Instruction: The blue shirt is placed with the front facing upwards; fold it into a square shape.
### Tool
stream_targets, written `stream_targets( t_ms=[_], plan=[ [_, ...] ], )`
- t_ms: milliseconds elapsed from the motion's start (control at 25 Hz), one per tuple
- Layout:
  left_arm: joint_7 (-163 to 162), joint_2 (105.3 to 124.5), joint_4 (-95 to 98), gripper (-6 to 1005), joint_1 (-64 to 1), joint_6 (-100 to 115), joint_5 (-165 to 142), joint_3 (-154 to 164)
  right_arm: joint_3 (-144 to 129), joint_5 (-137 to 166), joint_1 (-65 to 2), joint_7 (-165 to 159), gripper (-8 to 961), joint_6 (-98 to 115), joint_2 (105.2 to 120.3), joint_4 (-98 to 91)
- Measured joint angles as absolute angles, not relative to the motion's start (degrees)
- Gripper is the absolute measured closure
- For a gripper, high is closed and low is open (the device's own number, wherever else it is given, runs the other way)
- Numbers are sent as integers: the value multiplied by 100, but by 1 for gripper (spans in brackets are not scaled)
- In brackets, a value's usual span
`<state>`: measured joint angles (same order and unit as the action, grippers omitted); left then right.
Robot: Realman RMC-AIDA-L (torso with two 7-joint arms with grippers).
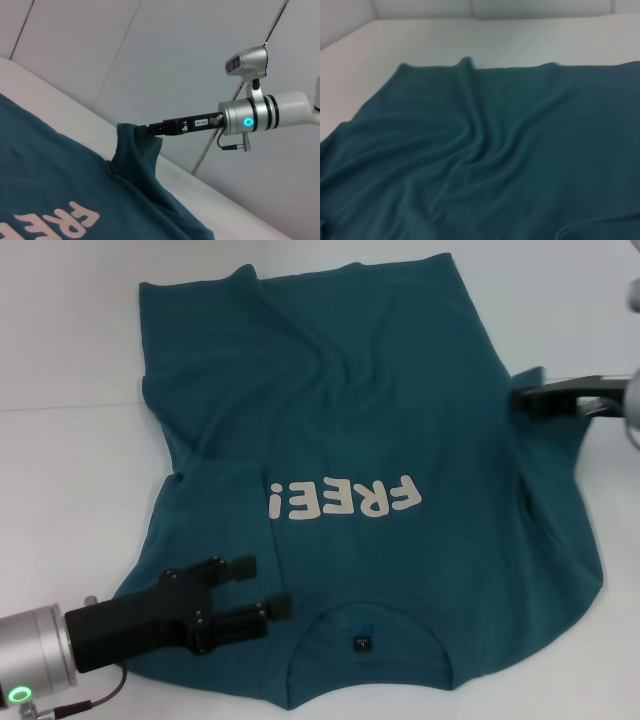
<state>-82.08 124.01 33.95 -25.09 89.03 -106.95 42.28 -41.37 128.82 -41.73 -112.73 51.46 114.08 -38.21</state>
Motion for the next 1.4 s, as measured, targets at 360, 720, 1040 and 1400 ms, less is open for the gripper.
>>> stream_targets(
  t_ms=[360, 720, 1040, 1400],
  plan=[
    [-8208, 12401, 3392, 121, -2510, 8790, -10695, 4228, -4642, 13088, -4360, -11307, 853, 5183, 11685, -3811],
    [-8208, 12402, 3392, 122, -2532, 8720, -10695, 4228, -4586, 13056, -4025, -11713, 520, 5092, 11654, -4139],
    [-8208, 12393, 3392, 121, -2544, 8718, -10695, 4227, -4230, 13052, -3535, -12323, 187, 4936, 11538, -4081],
    [-8207, 12386, 3392, 121, -2603, 8718, -10743, 4256, -4008, 13042, -3405, -12382, 154, 4856, 11533, -3729]
  ],
)
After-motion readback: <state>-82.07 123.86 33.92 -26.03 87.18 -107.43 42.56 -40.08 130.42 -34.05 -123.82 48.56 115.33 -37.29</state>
